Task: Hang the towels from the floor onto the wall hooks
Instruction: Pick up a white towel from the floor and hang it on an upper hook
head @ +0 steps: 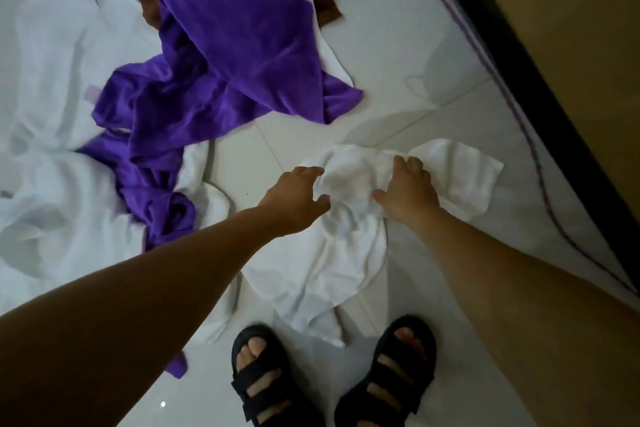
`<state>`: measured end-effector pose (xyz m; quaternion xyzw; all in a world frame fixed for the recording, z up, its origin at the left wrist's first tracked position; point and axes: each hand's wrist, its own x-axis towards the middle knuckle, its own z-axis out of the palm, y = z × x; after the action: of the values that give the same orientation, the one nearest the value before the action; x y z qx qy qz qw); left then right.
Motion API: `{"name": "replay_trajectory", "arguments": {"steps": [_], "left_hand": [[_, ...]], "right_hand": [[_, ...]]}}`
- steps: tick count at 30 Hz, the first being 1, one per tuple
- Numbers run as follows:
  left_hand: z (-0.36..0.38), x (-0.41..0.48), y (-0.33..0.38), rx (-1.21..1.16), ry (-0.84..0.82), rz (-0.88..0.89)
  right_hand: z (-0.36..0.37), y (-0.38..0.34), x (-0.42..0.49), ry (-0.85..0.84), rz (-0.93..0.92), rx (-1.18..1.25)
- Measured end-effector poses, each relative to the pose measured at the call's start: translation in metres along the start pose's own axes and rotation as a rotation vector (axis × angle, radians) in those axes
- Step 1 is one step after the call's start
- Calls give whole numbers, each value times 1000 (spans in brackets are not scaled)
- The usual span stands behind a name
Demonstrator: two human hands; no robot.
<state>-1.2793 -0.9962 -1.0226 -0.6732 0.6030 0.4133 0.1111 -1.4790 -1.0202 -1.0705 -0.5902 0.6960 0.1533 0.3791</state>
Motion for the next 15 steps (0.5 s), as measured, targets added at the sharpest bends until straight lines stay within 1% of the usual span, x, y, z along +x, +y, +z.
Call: {"name": "replay_trajectory", "arguments": {"steps": [4,7,12,15], "left_hand": [[10,8,-1,-31,-11,16],[3,5,13,-65,-11,34],[-29,-25,44,-71,-8,91],[-60,-57,73,-20,-46,169]], "right_hand": [[19,1,5,108,-5,10],[8,3,-5,98,-29,57],[-38,-9,-60,130,-209,96],[-74,-20,-107,112,-304,226]]}}
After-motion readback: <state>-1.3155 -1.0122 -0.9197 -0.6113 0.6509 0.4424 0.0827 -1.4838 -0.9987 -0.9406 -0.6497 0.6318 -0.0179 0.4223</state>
